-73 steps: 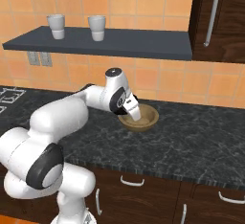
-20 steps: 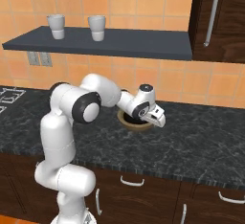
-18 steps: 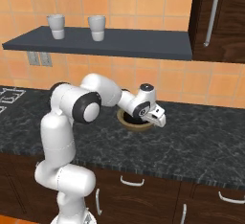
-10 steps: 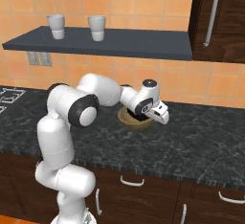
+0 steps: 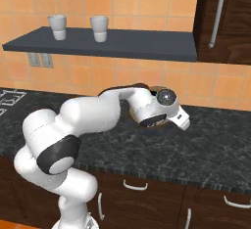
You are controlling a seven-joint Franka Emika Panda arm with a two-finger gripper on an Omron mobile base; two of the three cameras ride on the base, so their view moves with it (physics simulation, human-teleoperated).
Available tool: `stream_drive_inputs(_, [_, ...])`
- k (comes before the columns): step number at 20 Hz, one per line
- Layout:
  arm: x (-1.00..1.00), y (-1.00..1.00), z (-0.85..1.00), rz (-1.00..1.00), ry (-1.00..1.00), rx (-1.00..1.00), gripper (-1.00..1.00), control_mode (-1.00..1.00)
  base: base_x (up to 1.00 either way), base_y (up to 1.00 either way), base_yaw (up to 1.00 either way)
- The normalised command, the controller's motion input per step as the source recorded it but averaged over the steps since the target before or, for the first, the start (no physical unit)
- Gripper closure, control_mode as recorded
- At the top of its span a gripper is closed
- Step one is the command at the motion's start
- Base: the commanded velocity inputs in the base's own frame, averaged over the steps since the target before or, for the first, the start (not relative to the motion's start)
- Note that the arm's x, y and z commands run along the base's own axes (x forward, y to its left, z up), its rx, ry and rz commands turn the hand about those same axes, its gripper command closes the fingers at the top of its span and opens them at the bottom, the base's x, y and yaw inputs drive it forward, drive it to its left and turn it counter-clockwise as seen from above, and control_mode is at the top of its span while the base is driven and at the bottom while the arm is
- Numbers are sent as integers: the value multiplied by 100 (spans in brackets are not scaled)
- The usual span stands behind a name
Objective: Pick up the bowls on the counter and stack them on top of one another in the open cabinet. Place the smaller bowl on top of the larger bowl.
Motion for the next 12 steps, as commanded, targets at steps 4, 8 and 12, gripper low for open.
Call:
stream_drive_inputs(4, [-100, -45, 100, -2, -37, 5, 100, -100, 0, 0, 0])
stream_drive_inputs(8, [-81, -17, 100, 0, -26, 4, 100, -100, 0, 0, 0])
stream_drive_inputs(12, [-41, -5, 100, 0, -21, 5, 100, -100, 0, 0, 0])
